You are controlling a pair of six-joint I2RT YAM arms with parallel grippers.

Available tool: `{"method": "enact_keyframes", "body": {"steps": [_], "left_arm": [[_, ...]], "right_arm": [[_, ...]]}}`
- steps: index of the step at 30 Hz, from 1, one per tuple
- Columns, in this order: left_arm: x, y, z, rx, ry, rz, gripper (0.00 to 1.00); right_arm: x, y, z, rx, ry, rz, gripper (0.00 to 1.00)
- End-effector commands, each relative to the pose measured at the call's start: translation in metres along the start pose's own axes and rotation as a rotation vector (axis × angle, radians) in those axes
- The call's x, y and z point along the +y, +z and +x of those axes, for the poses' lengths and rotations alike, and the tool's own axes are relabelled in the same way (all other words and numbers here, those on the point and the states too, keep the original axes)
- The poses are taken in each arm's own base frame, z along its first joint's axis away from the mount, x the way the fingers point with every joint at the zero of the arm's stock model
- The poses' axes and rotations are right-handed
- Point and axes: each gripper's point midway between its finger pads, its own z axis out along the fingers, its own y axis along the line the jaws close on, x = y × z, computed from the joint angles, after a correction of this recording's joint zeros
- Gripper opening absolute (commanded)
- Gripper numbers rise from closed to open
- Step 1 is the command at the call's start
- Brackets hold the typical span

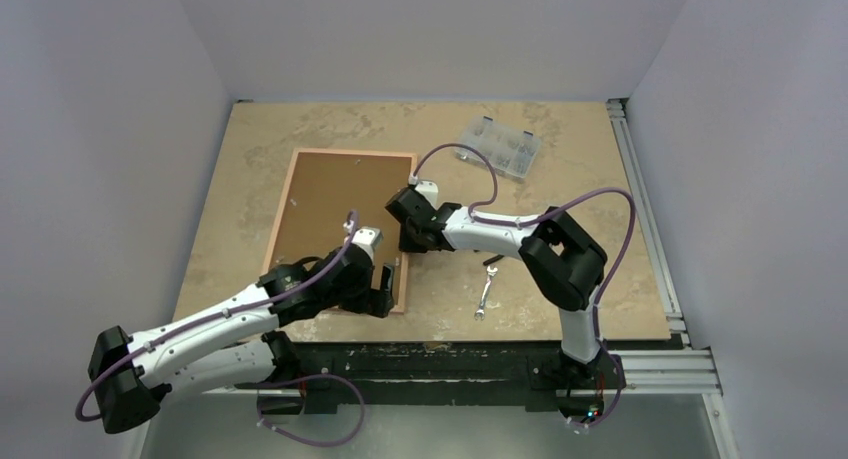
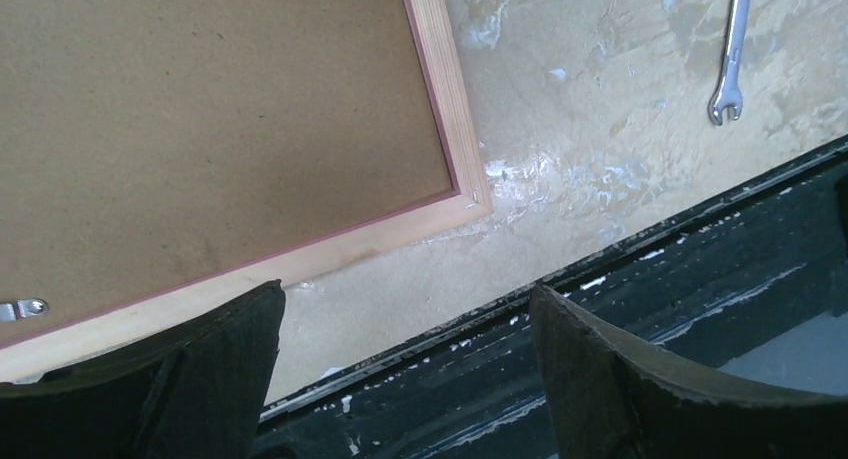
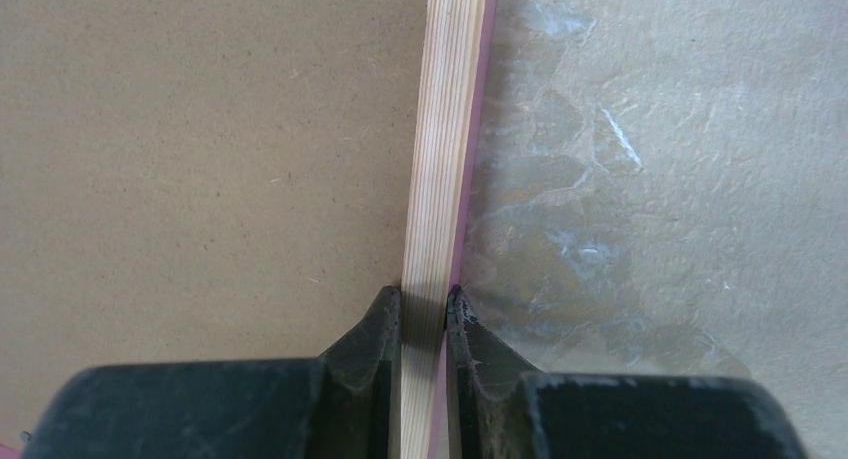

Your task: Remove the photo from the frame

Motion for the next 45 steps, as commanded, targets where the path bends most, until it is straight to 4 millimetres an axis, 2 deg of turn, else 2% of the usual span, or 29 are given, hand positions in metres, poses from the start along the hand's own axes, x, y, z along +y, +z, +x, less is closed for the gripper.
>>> {"method": "enact_keyframes", "body": {"steps": [1, 6, 9, 11, 14, 17, 24, 27, 31, 33, 37, 41, 45], "left_arm": [[0.002, 0.006, -0.015, -0.106, 0.097, -0.08, 0.9], [-0.005, 0.003, -0.025, -0.252, 0.326, -0.221, 0.95], [-0.031, 0.004, -0.025, -0.361, 0.546, -0.225, 0.98], [-0.044, 0.005, -0.021, -0.408, 0.67, -0.255, 1.0], [-0.06, 0.016, -0.007, -0.404, 0.825, -0.281, 1.0], [-0.07, 0.028, 0.005, -0.376, 0.915, -0.3, 1.0], [-0.075, 0.038, 0.011, -0.34, 0.914, -0.341, 1.0], [-0.075, 0.033, 0.01, -0.344, 0.865, -0.334, 0.99], [-0.081, 0.024, 0.01, -0.364, 0.773, -0.229, 0.98], [-0.076, 0.024, 0.013, -0.367, 0.754, -0.218, 0.98], [-0.062, 0.023, 0.006, -0.377, 0.784, -0.346, 0.99], [-0.064, 0.027, 0.005, -0.349, 0.867, -0.413, 0.98], [-0.068, 0.031, 0.011, -0.319, 0.883, -0.376, 0.98]], "right_arm": [[0.016, -0.019, -0.014, 0.006, -0.027, -0.047, 0.0], [0.02, -0.028, -0.02, 0.031, -0.014, -0.072, 0.0], [0.02, -0.032, -0.022, 0.044, -0.002, -0.088, 0.0], [0.02, -0.034, -0.024, 0.049, 0.006, -0.097, 0.0], [0.019, -0.037, -0.028, 0.052, 0.015, -0.11, 0.0], [0.018, -0.041, -0.029, 0.066, 0.035, -0.132, 0.0], [0.015, -0.06, -0.038, 0.049, 0.045, -0.157, 0.0], [0.017, -0.067, -0.04, 0.043, 0.046, -0.171, 0.0], [0.019, -0.07, -0.042, 0.041, 0.05, -0.185, 0.0], [0.022, -0.073, -0.042, 0.048, 0.055, -0.2, 0.0], [0.026, -0.075, -0.042, 0.054, 0.059, -0.22, 0.0], [0.026, -0.075, -0.04, 0.061, 0.065, -0.221, 0.0], [0.027, -0.077, -0.04, 0.063, 0.068, -0.225, 0.0]]}}
